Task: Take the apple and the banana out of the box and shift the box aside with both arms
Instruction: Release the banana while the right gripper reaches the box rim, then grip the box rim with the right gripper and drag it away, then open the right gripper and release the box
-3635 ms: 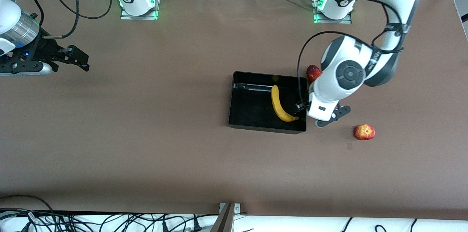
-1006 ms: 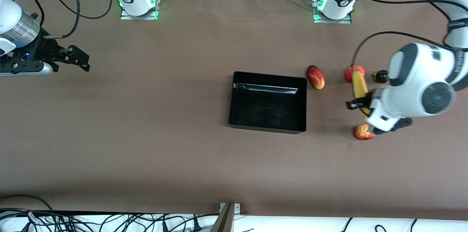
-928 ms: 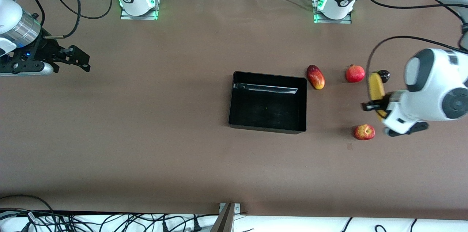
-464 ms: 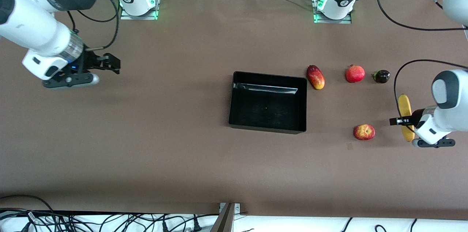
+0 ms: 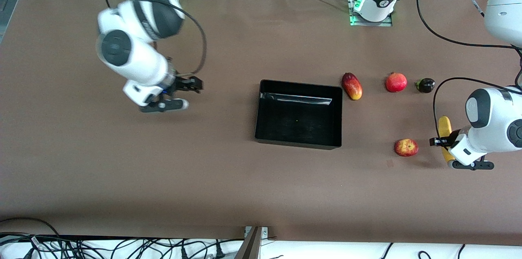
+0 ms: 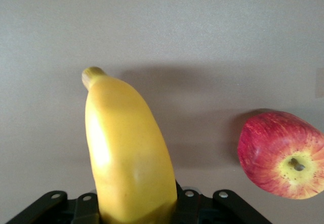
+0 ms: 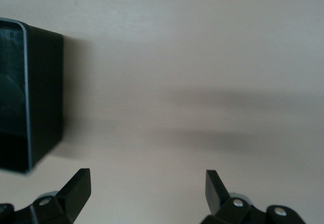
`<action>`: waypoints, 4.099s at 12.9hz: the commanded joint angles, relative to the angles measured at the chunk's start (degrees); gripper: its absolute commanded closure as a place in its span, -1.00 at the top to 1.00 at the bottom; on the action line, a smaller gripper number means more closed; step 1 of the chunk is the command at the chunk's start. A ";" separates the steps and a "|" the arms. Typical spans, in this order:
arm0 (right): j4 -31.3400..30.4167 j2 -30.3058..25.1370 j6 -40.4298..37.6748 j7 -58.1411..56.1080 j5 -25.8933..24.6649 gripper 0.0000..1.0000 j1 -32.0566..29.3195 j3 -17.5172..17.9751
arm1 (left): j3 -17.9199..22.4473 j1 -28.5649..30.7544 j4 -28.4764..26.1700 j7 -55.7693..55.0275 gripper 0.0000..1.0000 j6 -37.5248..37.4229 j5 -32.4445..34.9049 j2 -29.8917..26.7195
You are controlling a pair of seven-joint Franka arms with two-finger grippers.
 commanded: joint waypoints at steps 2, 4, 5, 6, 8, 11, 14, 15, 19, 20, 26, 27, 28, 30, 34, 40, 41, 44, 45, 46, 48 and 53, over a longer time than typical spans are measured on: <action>6.79 10.87 9.26 15.77 1.15 1.00 8.30 -0.63 | 0.63 -0.18 -0.74 0.14 -0.01 4.95 1.39 1.09; 10.04 16.06 14.28 21.58 1.06 1.00 12.00 -0.72 | 1.24 -0.18 -1.53 0.14 0.24 7.07 1.47 1.27; 10.93 17.92 16.30 24.48 0.97 1.00 13.14 -0.72 | 1.25 -0.18 -1.62 0.14 0.26 7.16 1.47 1.27; 11.02 19.15 17.54 26.07 0.88 1.00 14.29 -0.72 | 1.25 -0.18 -1.62 0.14 0.34 7.25 1.47 1.36; 11.02 21.00 18.95 27.23 0.71 0.94 15.52 -0.81 | 1.25 -0.18 -1.62 0.14 0.96 7.69 1.47 1.36; 10.94 22.41 19.66 27.06 0.27 0.02 15.70 -0.81 | 1.16 -0.27 -1.62 0.05 1.00 5.50 1.47 -0.21; 11.02 23.30 19.66 26.53 -0.87 -1.00 16.32 -0.89 | 1.16 -1.58 -1.01 0.58 1.00 -4.14 0.43 -5.91; 11.02 23.03 19.66 25.92 -0.88 -1.00 16.15 -1.07 | 1.16 -2.72 -0.92 0.49 1.00 -7.83 -0.19 -8.37; 11.11 20.32 16.26 22.86 -0.61 -1.00 13.43 -1.24 | 8.25 -10.61 -1.36 0.32 1.00 -20.67 -14.74 -22.42; 11.11 18.83 13.54 19.88 -0.18 -1.00 11.77 -1.33 | 10.80 -13.42 -1.53 0.23 1.00 -24.27 -17.22 -26.29; 10.50 8.45 -5.10 -8.22 0.27 -1.00 -6.94 -1.68 | 11.36 -22.67 -2.32 -9.69 1.00 -34.32 -18.57 -43.28; 10.06 7.75 -6.69 -13.06 0.27 -1.00 -9.67 -2.55 | 11.36 -22.77 -2.32 -9.96 1.00 -34.85 -18.57 -44.33; 8.67 6.96 -6.71 -16.42 0.18 -1.00 -11.18 -4.56 | 11.36 -22.77 -2.32 -9.79 1.00 -36.42 -18.57 -45.13; 5.24 6.16 -4.61 -26.42 0.27 -1.00 -11.72 -11.23 | 11.44 -22.94 -2.32 -9.70 1.00 -38.53 -18.57 -47.24; -2.48 6.07 4.07 -36.56 0.35 -1.00 -14.86 -17.50 | 13.81 -25.13 -2.06 -9.88 1.00 -41.44 -18.65 -50.23; -11.03 6.16 13.24 -38.16 1.85 -0.13 -17.78 -17.59 | 14.87 -28.74 -2.67 -10.49 1.00 -41.97 -17.86 -50.94; -10.69 5.98 12.81 -38.07 1.85 0.78 -17.78 -17.51 | 14.87 -28.74 -2.76 -11.28 1.00 -42.32 -17.86 -50.94; -8.85 1.87 10.10 -38.24 1.76 1.00 -17.26 -17.07 | 14.61 -28.66 -2.76 -11.55 1.00 -42.41 -17.60 -50.41; -6.92 0.54 6.51 -38.33 1.76 1.00 -17.08 -17.07 | 14.43 -28.57 -2.85 -11.55 1.00 -42.67 -17.42 -50.32; -4.64 -0.60 3.17 -38.42 1.76 1.00 -17.17 -17.07 | 14.35 -28.31 -2.85 -11.55 1.00 -43.46 -17.07 -50.32; -1.12 -3.67 -4.21 -37.55 1.76 1.00 -16.38 -16.72 | 14.34 -27.95 -2.76 -11.46 1.00 -44.08 -17.07 -50.41; -0.49 -14.04 -14.50 -36.67 0.62 1.00 -14.88 -16.63 | 14.08 -27.34 -2.76 -11.55 1.00 -44.69 -17.07 -50.41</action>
